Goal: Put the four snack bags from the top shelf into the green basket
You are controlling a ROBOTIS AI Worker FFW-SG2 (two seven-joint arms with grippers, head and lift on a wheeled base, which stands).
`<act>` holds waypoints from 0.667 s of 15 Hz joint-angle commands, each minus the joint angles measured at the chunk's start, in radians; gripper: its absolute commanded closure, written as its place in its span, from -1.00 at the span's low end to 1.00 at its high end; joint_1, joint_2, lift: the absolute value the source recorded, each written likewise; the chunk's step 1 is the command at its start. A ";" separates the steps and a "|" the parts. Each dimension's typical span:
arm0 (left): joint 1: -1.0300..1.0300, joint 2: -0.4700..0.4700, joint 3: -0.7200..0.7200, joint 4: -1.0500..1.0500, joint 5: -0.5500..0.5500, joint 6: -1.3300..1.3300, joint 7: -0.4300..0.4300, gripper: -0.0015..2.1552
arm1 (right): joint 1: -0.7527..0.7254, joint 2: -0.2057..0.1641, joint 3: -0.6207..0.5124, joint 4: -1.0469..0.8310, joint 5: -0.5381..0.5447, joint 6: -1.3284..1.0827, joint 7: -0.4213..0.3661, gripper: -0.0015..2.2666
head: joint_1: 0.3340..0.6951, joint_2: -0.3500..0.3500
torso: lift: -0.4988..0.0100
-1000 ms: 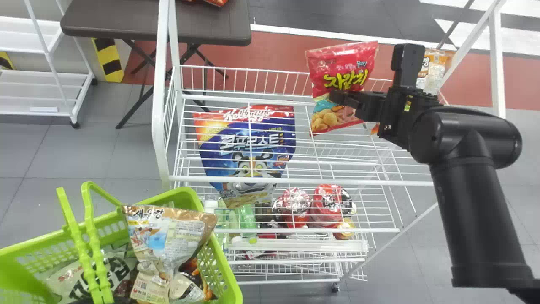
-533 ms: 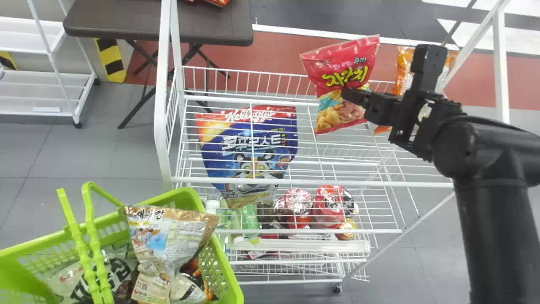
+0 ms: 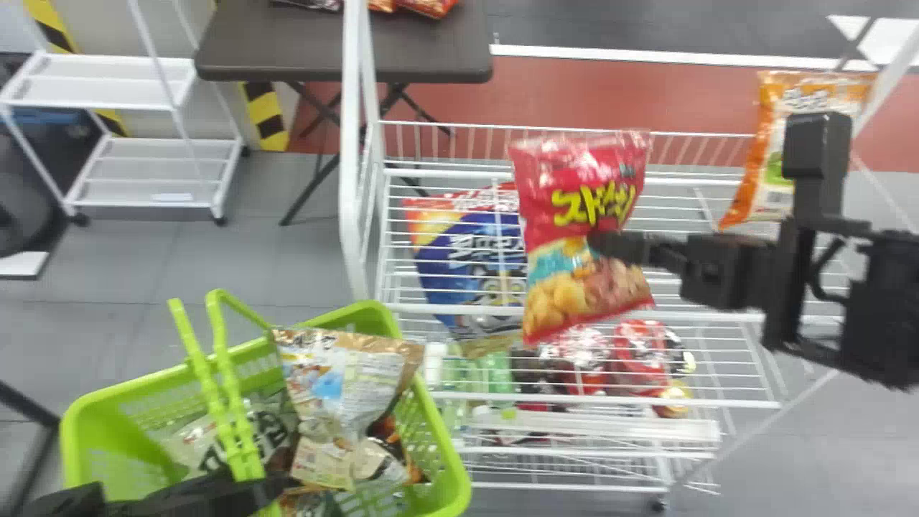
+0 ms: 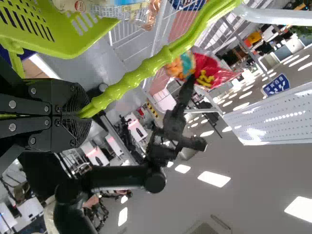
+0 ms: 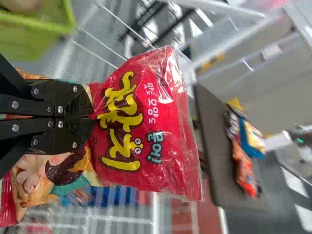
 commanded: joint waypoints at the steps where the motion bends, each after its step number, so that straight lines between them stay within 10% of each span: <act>1: 0.003 -0.001 0.004 -0.014 0.003 0.004 -0.011 0.99 | 0.041 0.005 0.042 -0.054 -0.074 0.124 0.002 0.98 | 1.00 0.10 | 0.94; 10: 0.078 -0.014 -0.004 -0.155 0.017 0.047 -0.011 0.99 | -0.057 0.118 0.462 0.027 -0.086 0.197 -0.046 0.98 | 1.00 1.00 | 0.94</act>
